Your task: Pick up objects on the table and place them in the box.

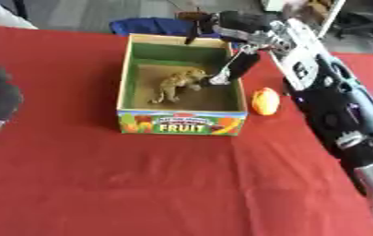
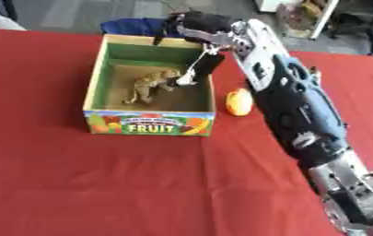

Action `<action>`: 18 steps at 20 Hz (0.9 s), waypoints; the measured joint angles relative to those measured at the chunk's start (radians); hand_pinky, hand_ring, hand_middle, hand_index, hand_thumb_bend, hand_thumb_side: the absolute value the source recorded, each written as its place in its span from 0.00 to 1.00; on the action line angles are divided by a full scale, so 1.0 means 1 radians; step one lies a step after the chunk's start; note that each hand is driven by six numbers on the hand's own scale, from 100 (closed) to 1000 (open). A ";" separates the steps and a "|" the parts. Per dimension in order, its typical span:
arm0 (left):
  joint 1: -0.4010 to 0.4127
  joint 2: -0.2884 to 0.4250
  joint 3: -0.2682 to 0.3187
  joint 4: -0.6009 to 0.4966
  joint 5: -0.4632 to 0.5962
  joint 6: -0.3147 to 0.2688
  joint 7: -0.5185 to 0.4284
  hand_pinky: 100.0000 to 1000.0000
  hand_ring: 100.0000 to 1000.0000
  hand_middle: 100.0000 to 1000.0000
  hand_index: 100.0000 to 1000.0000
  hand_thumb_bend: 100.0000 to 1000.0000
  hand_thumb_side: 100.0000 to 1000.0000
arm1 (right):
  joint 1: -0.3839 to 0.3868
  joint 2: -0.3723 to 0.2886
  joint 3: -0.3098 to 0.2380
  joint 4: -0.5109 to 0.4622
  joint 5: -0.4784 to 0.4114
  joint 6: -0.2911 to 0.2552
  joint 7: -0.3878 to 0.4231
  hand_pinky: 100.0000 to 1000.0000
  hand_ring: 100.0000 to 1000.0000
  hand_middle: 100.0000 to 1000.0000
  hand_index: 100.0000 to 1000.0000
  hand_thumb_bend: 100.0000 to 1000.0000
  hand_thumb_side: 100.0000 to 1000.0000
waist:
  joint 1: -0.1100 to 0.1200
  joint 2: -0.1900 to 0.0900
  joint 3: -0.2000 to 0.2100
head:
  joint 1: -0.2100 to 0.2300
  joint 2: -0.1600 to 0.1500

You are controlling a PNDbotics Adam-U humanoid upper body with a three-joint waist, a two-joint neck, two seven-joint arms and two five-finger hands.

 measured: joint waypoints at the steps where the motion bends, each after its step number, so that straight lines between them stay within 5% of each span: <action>1: 0.002 0.000 0.001 0.000 -0.001 0.000 0.001 0.52 0.55 0.52 0.60 0.72 0.34 | 0.024 -0.026 -0.005 -0.026 -0.015 0.008 -0.004 0.83 0.88 0.78 0.83 0.43 0.24 | 0.000 -0.001 -0.007 | 0.002 0.002; 8: 0.017 0.010 0.010 0.000 -0.008 -0.001 0.008 0.52 0.55 0.52 0.60 0.71 0.34 | 0.170 -0.172 -0.075 -0.065 -0.046 0.084 -0.085 0.81 0.88 0.76 0.82 0.42 0.21 | 0.013 -0.006 -0.046 | 0.014 0.007; 18: 0.021 0.017 0.010 0.000 -0.008 -0.001 0.012 0.51 0.55 0.52 0.60 0.71 0.34 | 0.209 -0.210 -0.140 0.155 0.045 0.131 -0.210 0.82 0.89 0.77 0.83 0.42 0.21 | 0.027 -0.006 -0.053 | 0.003 0.007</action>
